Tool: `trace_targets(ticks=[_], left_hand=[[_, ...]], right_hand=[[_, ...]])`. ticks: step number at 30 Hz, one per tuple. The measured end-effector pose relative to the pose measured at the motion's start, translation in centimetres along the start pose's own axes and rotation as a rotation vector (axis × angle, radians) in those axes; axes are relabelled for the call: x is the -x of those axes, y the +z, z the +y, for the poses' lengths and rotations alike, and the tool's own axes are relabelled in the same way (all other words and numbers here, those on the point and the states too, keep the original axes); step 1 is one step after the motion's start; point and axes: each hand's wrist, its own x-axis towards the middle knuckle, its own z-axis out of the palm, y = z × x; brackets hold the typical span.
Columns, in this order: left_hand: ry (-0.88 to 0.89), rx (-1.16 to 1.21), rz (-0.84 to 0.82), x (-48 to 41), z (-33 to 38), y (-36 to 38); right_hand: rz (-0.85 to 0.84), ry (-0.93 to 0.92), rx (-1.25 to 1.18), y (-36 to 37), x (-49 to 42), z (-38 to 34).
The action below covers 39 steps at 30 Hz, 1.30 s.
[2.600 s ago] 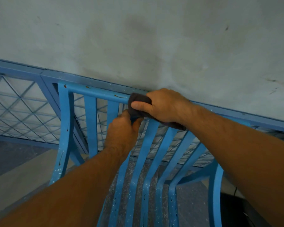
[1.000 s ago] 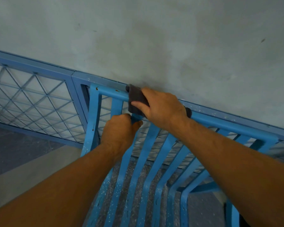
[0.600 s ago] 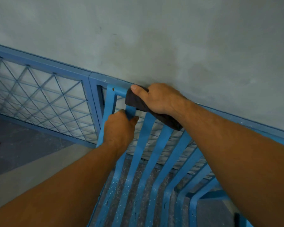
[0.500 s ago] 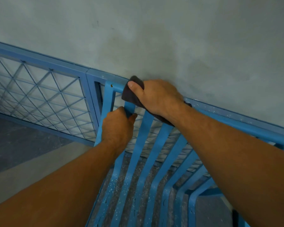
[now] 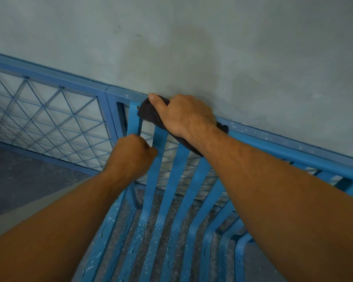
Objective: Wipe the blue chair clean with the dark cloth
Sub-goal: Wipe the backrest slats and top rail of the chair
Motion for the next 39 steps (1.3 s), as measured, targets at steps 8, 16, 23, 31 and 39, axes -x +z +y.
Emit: trace_targets(ticks=[8, 16, 23, 31, 39], left_hand=[[0.333, 0.201, 0.576, -0.7, 3.1, -5.2], [0.787, -0.382, 0.401, -2.5, 5.8, 0.5], [0.815, -0.527, 0.409, -3.7, 5.3, -0.3], [0.481, -0.658, 0.4, -5.7, 5.9, -1.9], [0.669, -0.475, 0.606, -3.6, 3.3, 0.7]], right_hand=[[0.123, -0.102, -0.493, -1.2, -0.6, 0.4], [0.113, -0.001, -0.078, -2.0, 4.0, 10.4], [0.067, 0.028, -0.097, -2.1, 3.0, 10.7], [0.017, 0.128, -0.055, -1.9, 3.0, 10.2], [-0.005, 0.143, -0.021, -1.9, 3.2, 9.7]])
